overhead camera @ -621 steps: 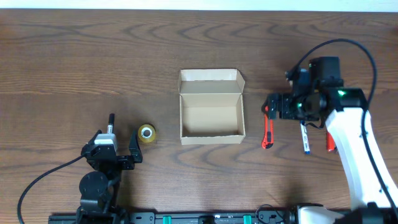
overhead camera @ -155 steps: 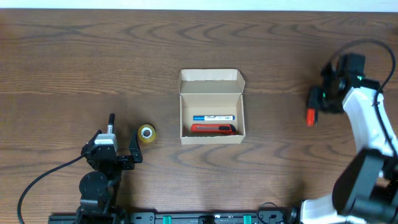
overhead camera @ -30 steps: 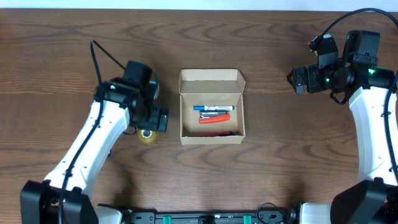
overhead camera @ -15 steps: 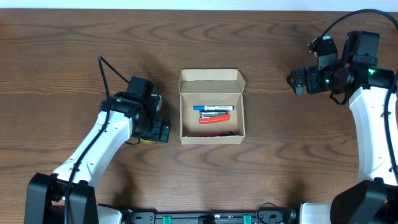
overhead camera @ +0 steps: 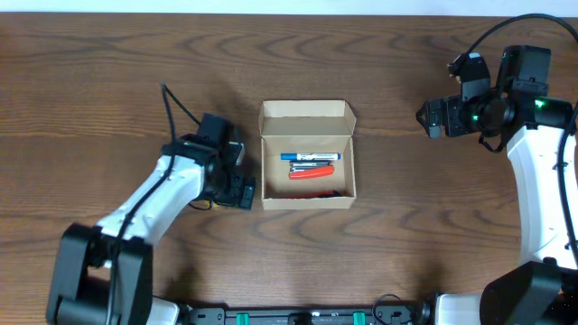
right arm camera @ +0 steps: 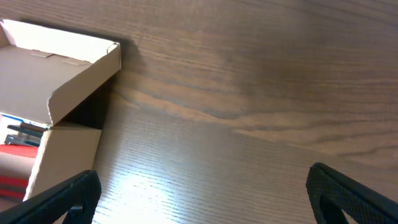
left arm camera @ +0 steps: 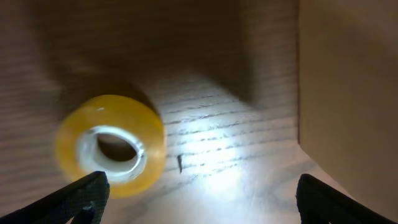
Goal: Pack container
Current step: 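Grasp yellow tape roll with left gripper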
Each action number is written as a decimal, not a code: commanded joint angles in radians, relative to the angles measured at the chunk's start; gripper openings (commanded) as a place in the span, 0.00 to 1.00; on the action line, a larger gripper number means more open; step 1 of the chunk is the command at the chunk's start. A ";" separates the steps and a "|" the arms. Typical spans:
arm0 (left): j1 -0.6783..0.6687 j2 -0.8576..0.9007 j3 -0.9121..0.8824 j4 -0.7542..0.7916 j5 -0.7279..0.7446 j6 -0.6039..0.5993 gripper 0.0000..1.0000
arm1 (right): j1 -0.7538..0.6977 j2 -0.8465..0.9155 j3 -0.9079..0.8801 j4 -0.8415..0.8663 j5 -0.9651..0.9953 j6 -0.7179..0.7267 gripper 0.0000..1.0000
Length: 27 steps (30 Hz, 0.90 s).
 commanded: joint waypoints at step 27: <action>-0.002 0.117 -0.006 0.055 -0.116 0.003 0.52 | -0.002 0.006 0.008 -0.001 -0.014 0.014 0.99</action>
